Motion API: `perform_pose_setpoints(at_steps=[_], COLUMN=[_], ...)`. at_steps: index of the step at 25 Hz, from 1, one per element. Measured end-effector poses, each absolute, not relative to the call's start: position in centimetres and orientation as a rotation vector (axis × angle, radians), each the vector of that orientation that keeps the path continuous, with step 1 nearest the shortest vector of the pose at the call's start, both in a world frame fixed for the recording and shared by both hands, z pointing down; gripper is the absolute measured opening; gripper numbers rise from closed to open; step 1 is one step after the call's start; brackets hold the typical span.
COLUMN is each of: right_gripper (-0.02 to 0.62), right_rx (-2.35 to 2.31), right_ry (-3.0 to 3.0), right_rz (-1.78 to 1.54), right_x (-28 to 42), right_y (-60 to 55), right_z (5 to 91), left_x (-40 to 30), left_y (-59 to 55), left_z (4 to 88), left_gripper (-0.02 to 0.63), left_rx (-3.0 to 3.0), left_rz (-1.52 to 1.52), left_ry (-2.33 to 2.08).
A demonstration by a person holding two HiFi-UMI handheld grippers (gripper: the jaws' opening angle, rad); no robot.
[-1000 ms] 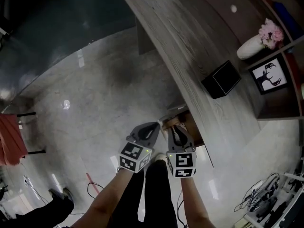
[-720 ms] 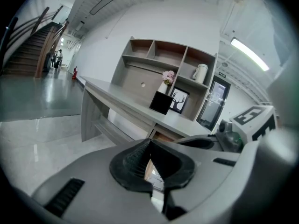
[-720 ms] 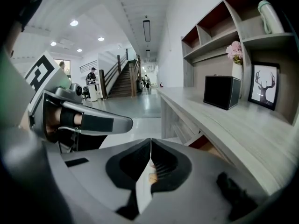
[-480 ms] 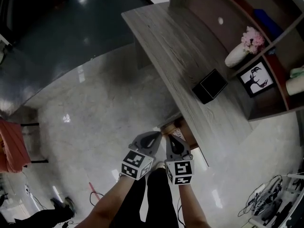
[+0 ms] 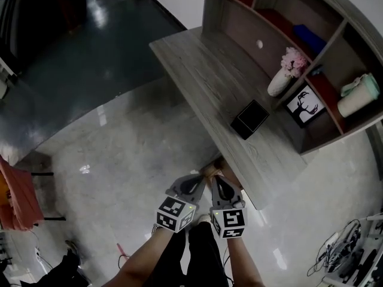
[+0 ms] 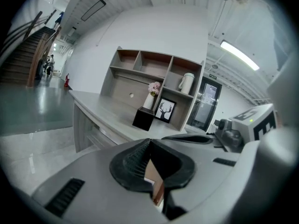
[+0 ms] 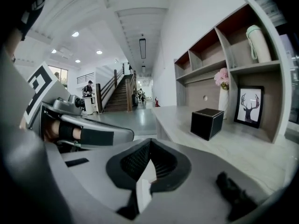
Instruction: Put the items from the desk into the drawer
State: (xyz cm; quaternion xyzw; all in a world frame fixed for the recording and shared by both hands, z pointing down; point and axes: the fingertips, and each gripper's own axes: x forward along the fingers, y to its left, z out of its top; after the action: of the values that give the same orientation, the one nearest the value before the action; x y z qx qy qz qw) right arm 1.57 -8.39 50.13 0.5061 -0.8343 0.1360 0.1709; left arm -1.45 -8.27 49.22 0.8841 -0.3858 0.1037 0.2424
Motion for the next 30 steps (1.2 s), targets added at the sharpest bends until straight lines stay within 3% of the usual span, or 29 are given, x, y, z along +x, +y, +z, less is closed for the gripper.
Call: perform_pose_setpoints(at_steps=[30], right_gripper=[0.011], right_rx=[1.653], right_ry=[-2.342], right_rz=[0.422], right_x=[5.5], right_y=[-3.7], right_z=[41.8], left_x=[1.4], left_y=[-3.8], left_z=[40.1], left_gripper=[0.011], left_rx=[2.548], left_rz=[0.232], left_ry=[-0.965])
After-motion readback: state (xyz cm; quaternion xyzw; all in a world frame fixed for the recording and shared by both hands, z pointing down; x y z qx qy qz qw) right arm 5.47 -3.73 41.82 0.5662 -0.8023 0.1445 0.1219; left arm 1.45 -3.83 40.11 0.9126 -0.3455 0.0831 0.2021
